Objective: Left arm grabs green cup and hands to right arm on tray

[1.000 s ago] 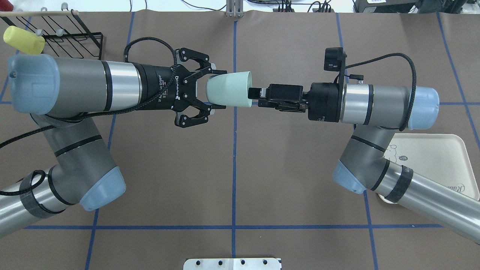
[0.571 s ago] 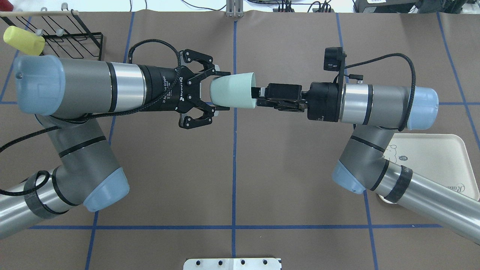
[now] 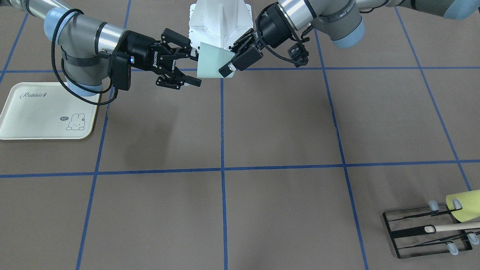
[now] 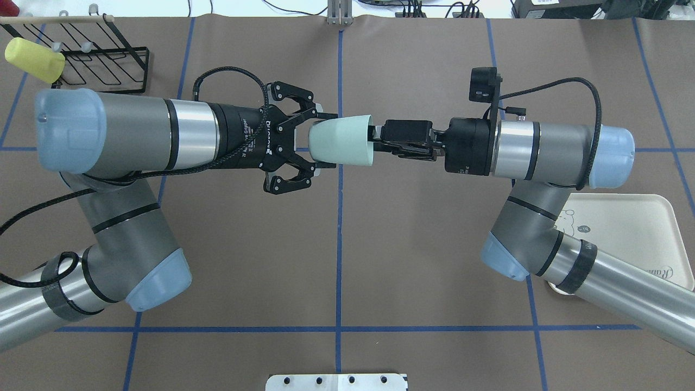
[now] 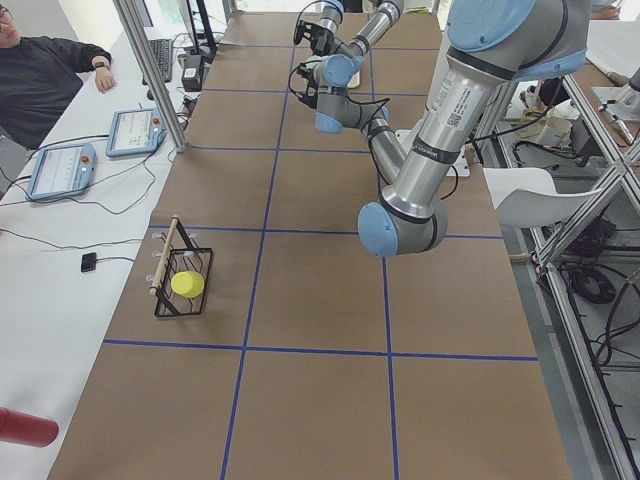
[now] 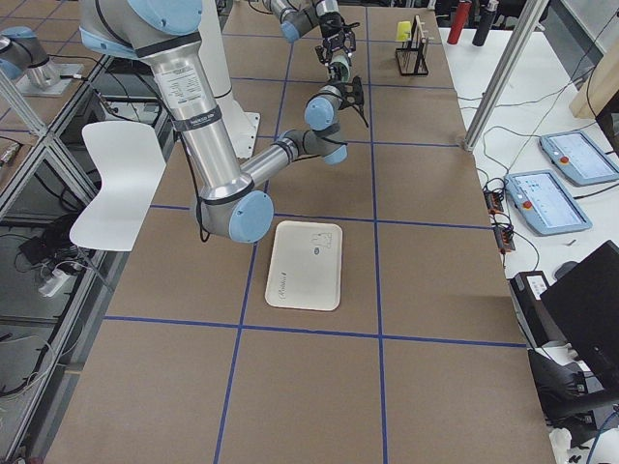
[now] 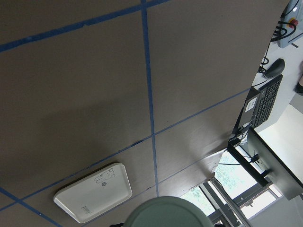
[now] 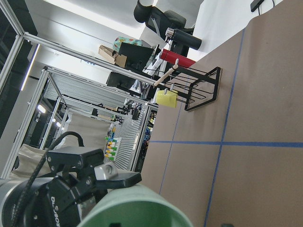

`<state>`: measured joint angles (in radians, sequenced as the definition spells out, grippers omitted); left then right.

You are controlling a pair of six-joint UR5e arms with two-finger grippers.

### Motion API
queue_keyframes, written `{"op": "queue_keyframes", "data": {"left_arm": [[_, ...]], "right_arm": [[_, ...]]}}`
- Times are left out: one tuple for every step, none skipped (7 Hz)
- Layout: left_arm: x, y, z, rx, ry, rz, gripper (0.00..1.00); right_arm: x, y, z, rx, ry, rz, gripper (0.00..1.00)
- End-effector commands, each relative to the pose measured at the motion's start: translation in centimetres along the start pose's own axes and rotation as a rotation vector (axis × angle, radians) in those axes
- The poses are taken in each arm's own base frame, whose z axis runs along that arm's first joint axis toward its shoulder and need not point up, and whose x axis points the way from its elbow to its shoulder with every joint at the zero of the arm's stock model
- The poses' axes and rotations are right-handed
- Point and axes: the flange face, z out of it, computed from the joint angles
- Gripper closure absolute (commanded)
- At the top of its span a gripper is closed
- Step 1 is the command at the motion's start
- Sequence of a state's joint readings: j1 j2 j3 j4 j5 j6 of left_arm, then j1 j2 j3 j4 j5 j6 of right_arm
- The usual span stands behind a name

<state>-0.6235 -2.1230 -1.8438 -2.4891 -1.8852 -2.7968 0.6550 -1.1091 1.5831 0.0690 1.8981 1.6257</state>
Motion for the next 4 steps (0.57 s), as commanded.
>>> {"op": "queue_keyframes", "data": {"left_arm": [[-0.03,0.02,0.01,-0.001,0.0,-0.001,0.87],[0.0,0.18,-0.04,-0.005,0.001,0.0,0.87],[0.13,0.5,-0.01,-0.01,0.003,0.001,0.87],[0.13,0.5,-0.01,-0.01,0.003,0.001,0.87]], "right_arm": [[0.0,-0.02,0.0,0.002,0.0,0.0,0.34],[0.07,-0.03,0.01,0.002,0.001,0.001,0.37],[0.14,-0.01,-0.04,0.002,0.003,0.001,0.4],[0.36,-0.04,-0.01,0.002,0.007,0.003,0.45]]}}
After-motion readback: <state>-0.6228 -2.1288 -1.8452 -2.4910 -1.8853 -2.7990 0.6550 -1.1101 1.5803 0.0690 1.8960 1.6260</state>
